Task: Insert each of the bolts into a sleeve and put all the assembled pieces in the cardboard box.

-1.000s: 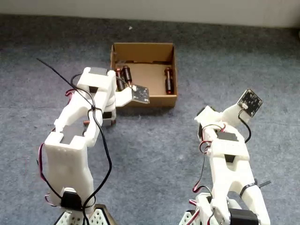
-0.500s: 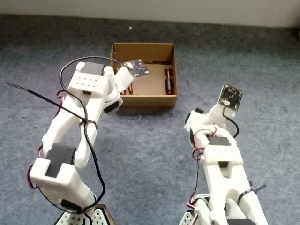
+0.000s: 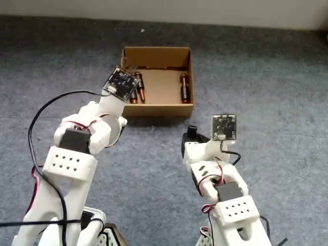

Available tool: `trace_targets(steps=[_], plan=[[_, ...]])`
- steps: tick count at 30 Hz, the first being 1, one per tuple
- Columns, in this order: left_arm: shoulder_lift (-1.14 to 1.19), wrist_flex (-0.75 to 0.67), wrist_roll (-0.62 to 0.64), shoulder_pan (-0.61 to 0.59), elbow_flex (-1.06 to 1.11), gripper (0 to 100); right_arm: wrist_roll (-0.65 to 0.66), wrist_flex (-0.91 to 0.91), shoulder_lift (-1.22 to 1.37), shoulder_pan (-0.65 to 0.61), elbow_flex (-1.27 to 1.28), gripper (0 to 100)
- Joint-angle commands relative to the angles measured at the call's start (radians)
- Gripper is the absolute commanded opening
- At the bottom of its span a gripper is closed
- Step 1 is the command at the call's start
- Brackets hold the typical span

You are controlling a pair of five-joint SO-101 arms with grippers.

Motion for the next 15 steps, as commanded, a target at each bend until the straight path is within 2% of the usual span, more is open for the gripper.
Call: trace_targets(steps=[1, 8, 15], plan=[[-0.18, -0.091, 0.132, 0.015, 0.07, 0, 0.052, -0.016, -0.088, -0.088, 0.031, 0.5], [-0.331, -0.153, 0.347, 0.018, 0.134, 0, 0.104, -0.021, -0.266, -0.214, 0.136, 0.5], [-0.584, -0.173, 0.408, 0.14, 0.225, 0, 0.164, -0.016, -0.584, -0.318, 0.282, 0.5]])
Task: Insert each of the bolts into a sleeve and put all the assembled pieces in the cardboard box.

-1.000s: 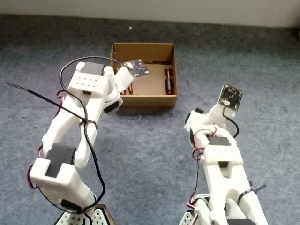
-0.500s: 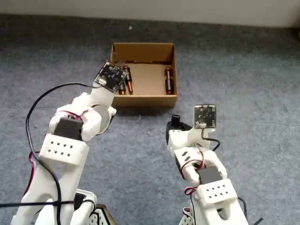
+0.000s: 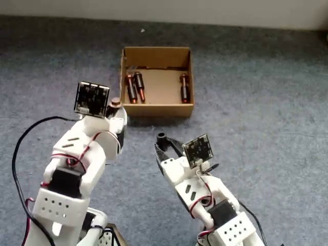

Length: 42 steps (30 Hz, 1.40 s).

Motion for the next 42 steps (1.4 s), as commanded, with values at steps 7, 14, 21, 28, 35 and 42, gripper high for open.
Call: trace_targets(steps=[7, 14, 21, 28, 35, 42], plan=[[-0.371, -0.089, 0.031, 0.211, 0.136, 0, 0.028, 0.045, -0.228, -0.073, 0.133, 0.5], [-0.483, -0.132, 0.031, 0.242, 0.153, 0, 0.029, 0.047, -0.225, -0.11, 0.133, 0.5], [-0.492, -0.167, 0.034, 0.252, 0.156, 0, 0.034, 0.044, -0.225, -0.154, 0.133, 0.5], [-0.49, -0.166, 0.028, 0.348, 0.183, 0, 0.034, 0.042, -0.226, -0.159, 0.133, 0.5], [-0.496, -0.166, 0.026, 0.344, 0.22, 0, 0.034, 0.042, -0.226, -0.159, 0.133, 0.5], [-0.495, -0.161, 0.026, 0.344, 0.222, 1, 0.034, 0.041, -0.228, -0.157, 0.131, 0.5]])
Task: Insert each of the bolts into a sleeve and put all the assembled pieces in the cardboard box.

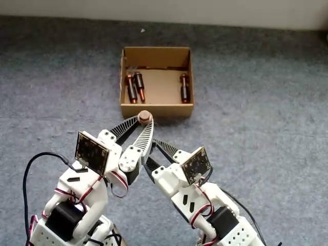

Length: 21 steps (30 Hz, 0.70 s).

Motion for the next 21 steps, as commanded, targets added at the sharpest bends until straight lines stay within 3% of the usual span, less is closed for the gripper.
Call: trace_targets(steps=[1, 3, 8, 21], plan=[[-0.01, -0.025, 0.006, 0.012, -0.005, 1, 0.011, -0.004, -0.021, -0.008, 0.131, 0.5], [-0.012, -0.02, 0.005, 0.012, -0.005, 2, 0.011, -0.028, -0.021, -0.005, 0.131, 0.5], [-0.012, 0.072, -0.008, 0.004, -0.007, 18, 0.011, -0.039, -0.021, -0.004, 0.131, 0.5], [-0.013, 0.104, -0.003, -0.145, -0.016, 23, 0.011, -0.039, -0.021, -0.004, 0.133, 0.5]])
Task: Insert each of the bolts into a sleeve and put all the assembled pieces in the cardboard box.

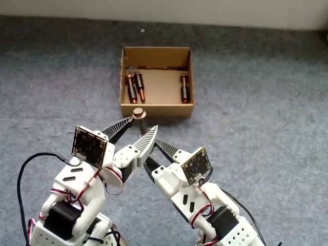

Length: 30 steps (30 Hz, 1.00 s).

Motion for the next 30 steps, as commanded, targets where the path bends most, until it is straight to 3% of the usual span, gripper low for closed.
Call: trace_targets(steps=[1, 8, 15, 18, 26, 30], plan=[[-0.008, 0.002, 0.002, -0.041, -0.022, 23, 0.011, -0.03, -0.022, -0.004, 0.134, 0.5], [-0.008, 0.249, 0.002, -0.056, -0.223, 23, 0.005, -0.03, -0.022, 0.062, 0.137, 0.5], [-0.008, 0.264, -0.005, -0.07, -0.234, 23, 0.005, -0.03, -0.022, 0.065, 0.137, 0.5], [-0.008, 0.264, -0.029, -0.156, -0.239, 23, 0.005, -0.03, -0.022, 0.087, 0.137, 0.5], [-0.008, 0.307, -0.083, -0.493, -0.077, 22, 0.002, -0.028, -0.013, 0.297, 0.133, 0.5], [-0.008, 0.272, -0.155, -0.618, 0.091, 13, -0.055, 0.024, -0.008, 0.318, 0.056, 0.5]])
